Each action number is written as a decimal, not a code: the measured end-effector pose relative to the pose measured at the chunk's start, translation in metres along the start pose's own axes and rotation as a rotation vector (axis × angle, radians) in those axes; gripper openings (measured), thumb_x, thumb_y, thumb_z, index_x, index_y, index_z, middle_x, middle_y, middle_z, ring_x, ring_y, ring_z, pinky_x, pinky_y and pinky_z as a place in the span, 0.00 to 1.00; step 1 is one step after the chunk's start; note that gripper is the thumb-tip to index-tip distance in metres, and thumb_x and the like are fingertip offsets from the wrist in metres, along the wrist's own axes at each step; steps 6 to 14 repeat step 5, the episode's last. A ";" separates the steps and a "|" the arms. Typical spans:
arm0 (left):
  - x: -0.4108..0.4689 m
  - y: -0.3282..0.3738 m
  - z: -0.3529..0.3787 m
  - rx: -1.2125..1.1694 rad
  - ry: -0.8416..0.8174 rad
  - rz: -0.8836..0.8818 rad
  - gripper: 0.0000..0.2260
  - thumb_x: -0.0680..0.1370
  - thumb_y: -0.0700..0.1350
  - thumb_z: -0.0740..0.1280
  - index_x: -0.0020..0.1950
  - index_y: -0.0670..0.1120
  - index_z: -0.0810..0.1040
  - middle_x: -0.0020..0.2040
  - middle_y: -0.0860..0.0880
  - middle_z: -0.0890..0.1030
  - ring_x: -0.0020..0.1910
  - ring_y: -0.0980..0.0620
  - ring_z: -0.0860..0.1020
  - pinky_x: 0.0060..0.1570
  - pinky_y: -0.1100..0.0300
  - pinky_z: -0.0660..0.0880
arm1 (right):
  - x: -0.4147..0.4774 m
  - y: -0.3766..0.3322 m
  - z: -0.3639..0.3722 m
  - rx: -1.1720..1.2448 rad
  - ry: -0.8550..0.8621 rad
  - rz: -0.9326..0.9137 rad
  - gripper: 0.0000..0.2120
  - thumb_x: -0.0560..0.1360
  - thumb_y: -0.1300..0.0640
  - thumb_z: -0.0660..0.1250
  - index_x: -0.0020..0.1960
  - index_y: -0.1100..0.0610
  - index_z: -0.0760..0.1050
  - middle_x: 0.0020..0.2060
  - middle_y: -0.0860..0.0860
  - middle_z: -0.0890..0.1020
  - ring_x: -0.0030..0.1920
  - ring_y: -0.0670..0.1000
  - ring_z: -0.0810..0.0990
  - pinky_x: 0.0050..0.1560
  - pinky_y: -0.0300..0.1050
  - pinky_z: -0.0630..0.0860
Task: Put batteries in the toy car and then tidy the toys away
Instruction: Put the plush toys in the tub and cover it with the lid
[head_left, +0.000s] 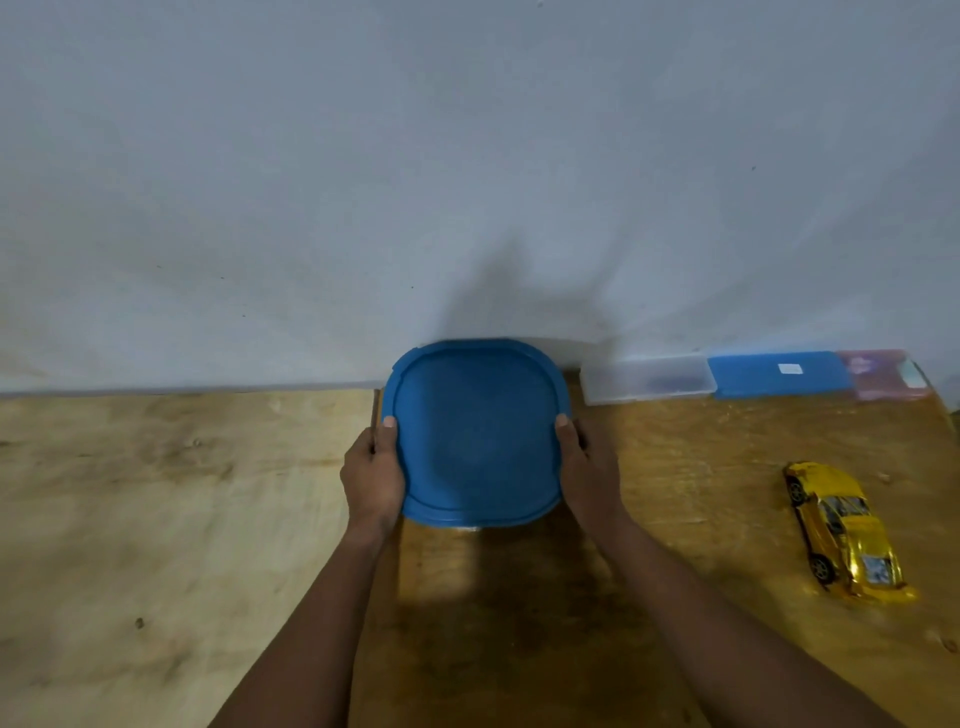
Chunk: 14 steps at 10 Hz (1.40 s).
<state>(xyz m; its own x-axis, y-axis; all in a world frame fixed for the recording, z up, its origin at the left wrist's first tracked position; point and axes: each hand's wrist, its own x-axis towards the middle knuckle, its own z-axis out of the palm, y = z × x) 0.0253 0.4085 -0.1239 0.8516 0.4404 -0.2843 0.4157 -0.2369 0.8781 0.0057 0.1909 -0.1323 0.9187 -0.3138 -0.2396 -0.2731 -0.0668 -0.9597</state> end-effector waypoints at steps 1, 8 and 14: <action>-0.003 0.001 0.000 -0.024 -0.011 -0.013 0.21 0.84 0.53 0.60 0.33 0.47 0.65 0.31 0.51 0.67 0.31 0.53 0.65 0.32 0.58 0.63 | 0.002 0.004 -0.001 -0.021 -0.014 0.051 0.13 0.83 0.48 0.59 0.49 0.52 0.79 0.40 0.46 0.83 0.38 0.38 0.81 0.35 0.35 0.77; -0.086 0.002 -0.019 0.043 0.165 -0.158 0.22 0.77 0.61 0.66 0.54 0.44 0.69 0.48 0.45 0.77 0.46 0.43 0.77 0.47 0.46 0.74 | -0.019 -0.032 -0.063 -0.172 -0.126 0.322 0.23 0.82 0.41 0.51 0.50 0.56 0.77 0.36 0.54 0.77 0.34 0.51 0.74 0.36 0.46 0.72; -0.086 0.002 -0.019 0.043 0.165 -0.158 0.22 0.77 0.61 0.66 0.54 0.44 0.69 0.48 0.45 0.77 0.46 0.43 0.77 0.47 0.46 0.74 | -0.019 -0.032 -0.063 -0.172 -0.126 0.322 0.23 0.82 0.41 0.51 0.50 0.56 0.77 0.36 0.54 0.77 0.34 0.51 0.74 0.36 0.46 0.72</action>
